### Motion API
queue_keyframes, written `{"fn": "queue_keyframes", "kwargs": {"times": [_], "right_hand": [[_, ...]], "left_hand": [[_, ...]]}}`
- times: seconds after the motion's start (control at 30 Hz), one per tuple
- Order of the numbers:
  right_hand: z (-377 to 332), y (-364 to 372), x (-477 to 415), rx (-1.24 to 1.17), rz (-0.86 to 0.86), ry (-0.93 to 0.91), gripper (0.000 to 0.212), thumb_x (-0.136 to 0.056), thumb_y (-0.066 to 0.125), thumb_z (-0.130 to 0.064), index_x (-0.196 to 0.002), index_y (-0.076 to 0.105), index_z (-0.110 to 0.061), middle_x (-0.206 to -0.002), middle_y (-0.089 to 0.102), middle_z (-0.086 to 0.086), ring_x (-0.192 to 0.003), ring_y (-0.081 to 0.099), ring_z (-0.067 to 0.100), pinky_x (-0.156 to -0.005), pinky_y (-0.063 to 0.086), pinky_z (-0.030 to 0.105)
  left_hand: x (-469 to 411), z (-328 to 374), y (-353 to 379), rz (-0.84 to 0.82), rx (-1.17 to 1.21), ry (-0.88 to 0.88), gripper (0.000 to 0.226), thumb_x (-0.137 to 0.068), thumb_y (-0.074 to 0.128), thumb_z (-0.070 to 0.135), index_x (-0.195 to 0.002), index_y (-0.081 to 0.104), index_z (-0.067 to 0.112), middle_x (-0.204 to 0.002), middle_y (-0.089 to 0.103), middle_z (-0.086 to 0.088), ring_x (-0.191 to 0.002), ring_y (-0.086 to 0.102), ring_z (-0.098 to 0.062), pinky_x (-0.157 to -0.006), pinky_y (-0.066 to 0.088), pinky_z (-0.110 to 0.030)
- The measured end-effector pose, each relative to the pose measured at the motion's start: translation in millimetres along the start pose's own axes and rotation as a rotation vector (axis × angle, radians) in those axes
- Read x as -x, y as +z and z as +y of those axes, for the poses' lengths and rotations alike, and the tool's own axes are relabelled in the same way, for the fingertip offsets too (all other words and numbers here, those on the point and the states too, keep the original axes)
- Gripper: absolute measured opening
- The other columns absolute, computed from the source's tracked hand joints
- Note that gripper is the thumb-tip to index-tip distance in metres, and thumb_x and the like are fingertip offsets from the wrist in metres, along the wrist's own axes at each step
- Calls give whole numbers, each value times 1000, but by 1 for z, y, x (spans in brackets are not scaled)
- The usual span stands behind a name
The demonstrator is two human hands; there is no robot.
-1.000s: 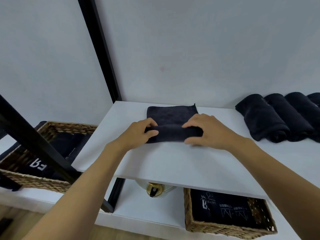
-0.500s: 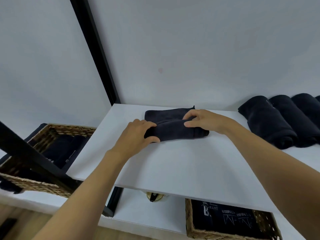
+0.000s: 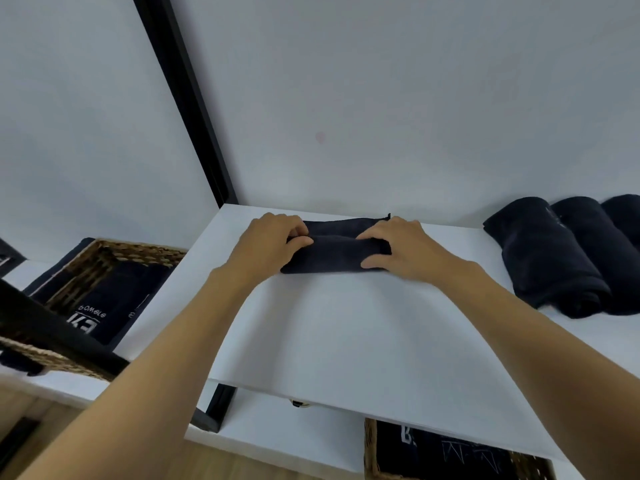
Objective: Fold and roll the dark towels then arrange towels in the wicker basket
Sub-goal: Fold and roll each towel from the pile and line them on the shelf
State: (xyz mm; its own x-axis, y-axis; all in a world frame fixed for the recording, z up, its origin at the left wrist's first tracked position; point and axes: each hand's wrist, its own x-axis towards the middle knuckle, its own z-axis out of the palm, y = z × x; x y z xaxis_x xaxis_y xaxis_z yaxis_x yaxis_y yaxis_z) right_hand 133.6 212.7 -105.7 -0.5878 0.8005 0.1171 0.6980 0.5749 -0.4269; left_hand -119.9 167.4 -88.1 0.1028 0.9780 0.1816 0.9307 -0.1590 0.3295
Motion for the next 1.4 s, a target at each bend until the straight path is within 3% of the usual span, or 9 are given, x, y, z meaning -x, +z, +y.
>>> {"fn": "queue_keyframes", "kwargs": {"times": [0.13,0.3,0.53,0.67,0.8,0.97,1.07,1.2,1.4], "right_hand": [[9,-13,-19,-281,-128,127,26,-88,69,-32,-113,67,-27,-96,64,-14,-94,58,12,-75,42,21],[18,-21,-34,-472,-133,259,23,-91,64,-39,-108,57,-27,-104,64,-7,-86,57,10,-65,41,25],[17,-15,-44,-81,186,27,13,-92,62,-33,-104,67,-32,-110,63,-12,-102,58,13,-98,39,40],[10,-7,-45,289,102,-104,49,-85,63,-53,-127,57,-27,-123,59,-10,-108,52,17,-93,29,35],[15,0,-56,353,53,-35,54,-79,66,-50,-126,53,-28,-115,60,-8,-100,54,17,-90,33,35],[18,-9,-67,-34,-67,120,43,-79,73,-37,-118,59,-27,-108,63,-8,-98,58,15,-89,46,34],[22,-14,-72,-164,-110,214,42,-80,75,-35,-118,59,-26,-111,61,-7,-101,59,15,-86,50,32],[22,-23,-75,-301,-196,336,47,-84,70,-43,-123,47,-33,-116,59,-4,-104,59,17,-90,49,35],[24,-28,-33,-354,-138,462,28,-95,50,-53,-107,62,-31,-111,61,-12,-107,56,13,-93,44,29]], "left_hand": [[17,-5,11,60,-27,89,44,-83,71,47,-117,64,21,-111,63,4,-102,53,-21,-91,43,-34],[-12,-7,1,-110,137,-42,22,-90,64,37,-101,67,19,-92,63,2,-87,56,-18,-75,44,-29],[-67,-30,-4,-402,193,-125,48,-97,52,42,-99,64,-5,-86,56,-15,-78,49,-23,-74,39,-32],[-86,-36,-6,-553,299,-265,44,-96,51,49,-117,68,14,-111,64,2,-103,57,-19,-79,45,-29],[-94,-39,-1,-466,293,-281,44,-90,57,55,-110,70,18,-111,67,-1,-106,61,-22,-78,50,-30],[-61,-40,13,32,448,-69,26,-75,77,46,-97,67,34,-98,66,17,-89,60,-4,-75,46,-21],[-46,-45,27,-78,403,39,65,-64,88,39,-120,54,38,-116,57,16,-104,54,-1,-86,44,-20],[-56,-47,22,-97,535,-22,58,-70,85,28,-119,54,34,-107,64,16,-96,60,0,-75,45,-14],[-75,-26,30,-266,904,-251,68,-64,76,59,-117,64,18,-111,72,2,-105,67,-17,-100,50,-41]]}}
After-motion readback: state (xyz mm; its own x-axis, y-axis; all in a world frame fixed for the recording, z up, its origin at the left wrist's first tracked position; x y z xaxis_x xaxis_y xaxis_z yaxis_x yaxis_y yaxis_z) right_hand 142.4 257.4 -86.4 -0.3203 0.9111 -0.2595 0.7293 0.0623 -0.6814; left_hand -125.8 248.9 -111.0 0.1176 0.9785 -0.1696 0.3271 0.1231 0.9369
